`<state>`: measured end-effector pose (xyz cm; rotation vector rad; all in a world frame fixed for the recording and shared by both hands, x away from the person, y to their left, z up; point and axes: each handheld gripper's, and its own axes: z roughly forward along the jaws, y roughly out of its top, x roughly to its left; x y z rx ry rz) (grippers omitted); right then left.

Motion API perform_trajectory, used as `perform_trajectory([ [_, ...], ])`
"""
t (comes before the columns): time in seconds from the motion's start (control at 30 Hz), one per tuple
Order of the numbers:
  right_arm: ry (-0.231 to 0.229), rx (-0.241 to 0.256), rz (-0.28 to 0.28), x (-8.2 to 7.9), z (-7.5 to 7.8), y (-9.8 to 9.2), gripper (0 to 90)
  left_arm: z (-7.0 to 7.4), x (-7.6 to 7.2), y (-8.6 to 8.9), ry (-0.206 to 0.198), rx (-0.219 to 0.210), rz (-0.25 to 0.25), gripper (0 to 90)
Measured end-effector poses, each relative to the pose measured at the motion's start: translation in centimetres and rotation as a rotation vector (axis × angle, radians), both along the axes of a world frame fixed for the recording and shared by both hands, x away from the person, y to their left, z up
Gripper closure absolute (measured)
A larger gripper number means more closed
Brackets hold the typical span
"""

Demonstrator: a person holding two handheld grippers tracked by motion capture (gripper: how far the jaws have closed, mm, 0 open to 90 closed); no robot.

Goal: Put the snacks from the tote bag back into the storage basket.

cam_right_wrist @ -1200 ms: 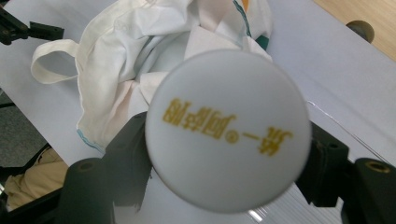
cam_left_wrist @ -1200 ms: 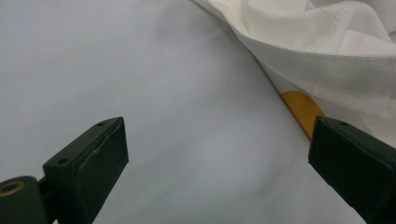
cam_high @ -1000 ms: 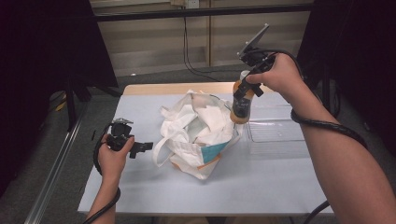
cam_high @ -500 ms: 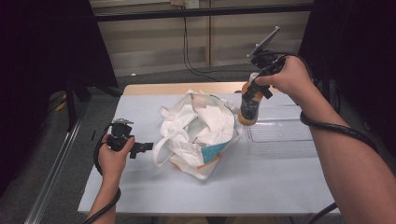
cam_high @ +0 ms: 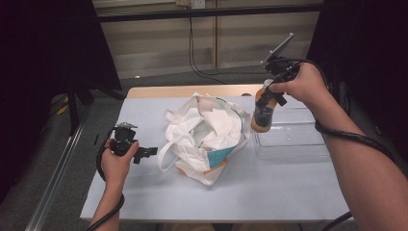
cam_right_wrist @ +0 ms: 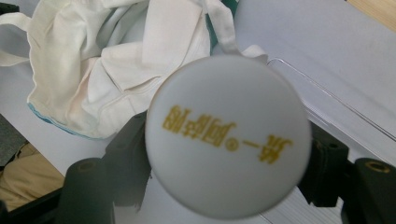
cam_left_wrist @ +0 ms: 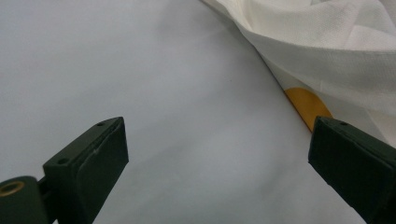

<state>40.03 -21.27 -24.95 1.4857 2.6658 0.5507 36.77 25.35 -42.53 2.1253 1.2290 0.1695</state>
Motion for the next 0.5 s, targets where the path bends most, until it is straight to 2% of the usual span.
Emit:
perform_trajectory([
  [0.17,0.007,-0.007,-0.014,-0.17,-0.31,-0.47,30.2,-0.01,-0.03,-0.1,-0.01,-0.001,0.007,4.8],
  [0.33,0.0,-0.014,-0.01,-0.35,-0.63,-0.69,30.2,-0.05,-0.02,0.03,-0.004,0.0,0.005,4.8],
  [0.5,0.007,-0.004,-0.015,-0.57,-0.86,-0.91,30.2,-0.04,-0.06,-0.06,-0.006,-0.01,0.011,4.8],
])
